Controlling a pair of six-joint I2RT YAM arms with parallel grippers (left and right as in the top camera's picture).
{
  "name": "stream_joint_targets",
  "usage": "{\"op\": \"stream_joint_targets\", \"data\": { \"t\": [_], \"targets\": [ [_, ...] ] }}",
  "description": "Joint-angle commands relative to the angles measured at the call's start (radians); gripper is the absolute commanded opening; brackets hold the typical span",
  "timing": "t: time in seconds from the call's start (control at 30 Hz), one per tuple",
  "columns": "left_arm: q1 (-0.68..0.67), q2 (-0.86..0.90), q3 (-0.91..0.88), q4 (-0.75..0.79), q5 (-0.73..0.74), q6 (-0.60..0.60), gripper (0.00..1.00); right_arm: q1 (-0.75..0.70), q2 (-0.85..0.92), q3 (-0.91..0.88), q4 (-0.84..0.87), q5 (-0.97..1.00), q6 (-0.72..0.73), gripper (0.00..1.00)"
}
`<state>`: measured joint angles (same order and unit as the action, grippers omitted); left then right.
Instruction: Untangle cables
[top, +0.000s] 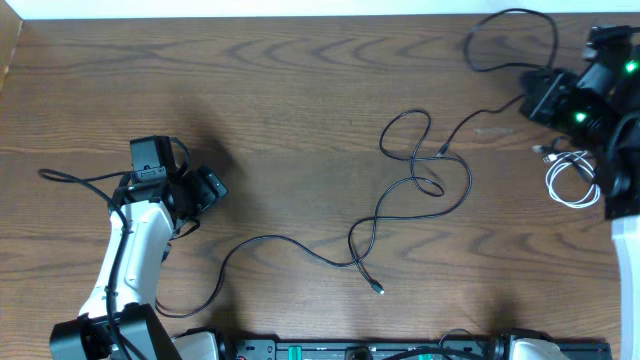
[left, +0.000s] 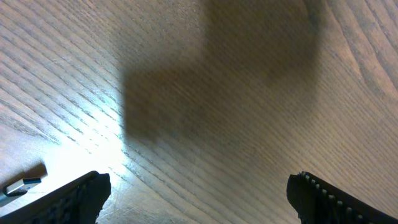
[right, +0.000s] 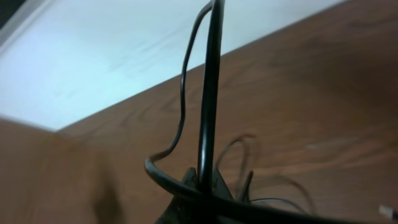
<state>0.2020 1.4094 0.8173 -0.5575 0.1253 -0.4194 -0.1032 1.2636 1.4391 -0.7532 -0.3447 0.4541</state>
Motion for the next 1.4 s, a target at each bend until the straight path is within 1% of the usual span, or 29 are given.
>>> {"op": "stream_joint_targets", "data": {
  "t": [0.0, 0.33, 0.53, 0.67, 0.8, 0.83, 0.87, 0.9, 0.93, 1.0, 1.07, 1.13, 1.23, 1.3, 1.37],
  "targets": [
    [0.005, 0.007, 0.005, -0.003, -0.003, -0.005, 0.96, -0.092, 0.028, 0.014, 0.0, -0.006, -0.018, 0.01],
    [0.005, 0.007, 0.005, -0.003, -0.003, -0.005, 0.96, -0.381, 0.121, 0.013, -0.102, 0.002, -0.018, 0.01],
    [0.005, 0.007, 0.005, -0.003, -0.003, -0.005, 0.96, -0.542, 0.193, 0.012, -0.13, 0.002, -0.017, 0.01],
    [0.005, 0.007, 0.005, -0.003, -0.003, -0.005, 0.96, -0.603, 0.241, 0.012, -0.136, -0.007, -0.006, 0.01],
    [0.005, 0.007, 0.005, -0.003, -0.003, -0.005, 0.96, -0.618, 0.282, 0.012, -0.147, -0.006, -0.006, 0.02],
    [0.005, 0.007, 0.005, -0.003, -0.003, -0.005, 0.96, -0.618, 0.288, 0.012, -0.15, -0.006, -0.006, 0.12],
    [0.005, 0.007, 0.005, -0.003, -0.003, -0.005, 0.96, -0.618, 0.293, 0.012, -0.154, -0.005, -0.006, 0.34],
    [0.004, 0.007, 0.005, -0.003, -0.003, -0.005, 0.96, -0.618, 0.299, 0.012, -0.159, -0.005, -0.007, 0.61],
    [0.005, 0.007, 0.005, -0.003, -0.003, -0.005, 0.96, -0.618, 0.301, 0.012, -0.163, -0.006, -0.007, 0.75],
    [0.005, 0.007, 0.005, -0.003, -0.003, -0.005, 0.96, -0.617, 0.302, 0.012, -0.171, -0.006, -0.007, 0.86],
    [0.005, 0.007, 0.005, -0.003, -0.003, -0.005, 0.96, -0.613, 0.302, 0.012, -0.178, -0.009, -0.023, 0.93],
    [0.005, 0.007, 0.005, -0.003, -0.003, -0.005, 0.96, -0.599, 0.302, 0.012, -0.188, -0.017, -0.047, 0.94],
    [0.005, 0.007, 0.005, -0.003, -0.003, -0.005, 0.96, -0.563, 0.302, 0.012, -0.21, -0.046, -0.058, 0.91],
    [0.005, 0.007, 0.005, -0.003, -0.003, -0.005, 0.96, -0.513, 0.302, 0.012, -0.222, -0.087, -0.124, 0.84],
    [0.005, 0.007, 0.005, -0.003, -0.003, -0.005, 0.96, -0.459, 0.302, 0.012, -0.236, -0.087, -0.152, 0.83]
  ]
}}
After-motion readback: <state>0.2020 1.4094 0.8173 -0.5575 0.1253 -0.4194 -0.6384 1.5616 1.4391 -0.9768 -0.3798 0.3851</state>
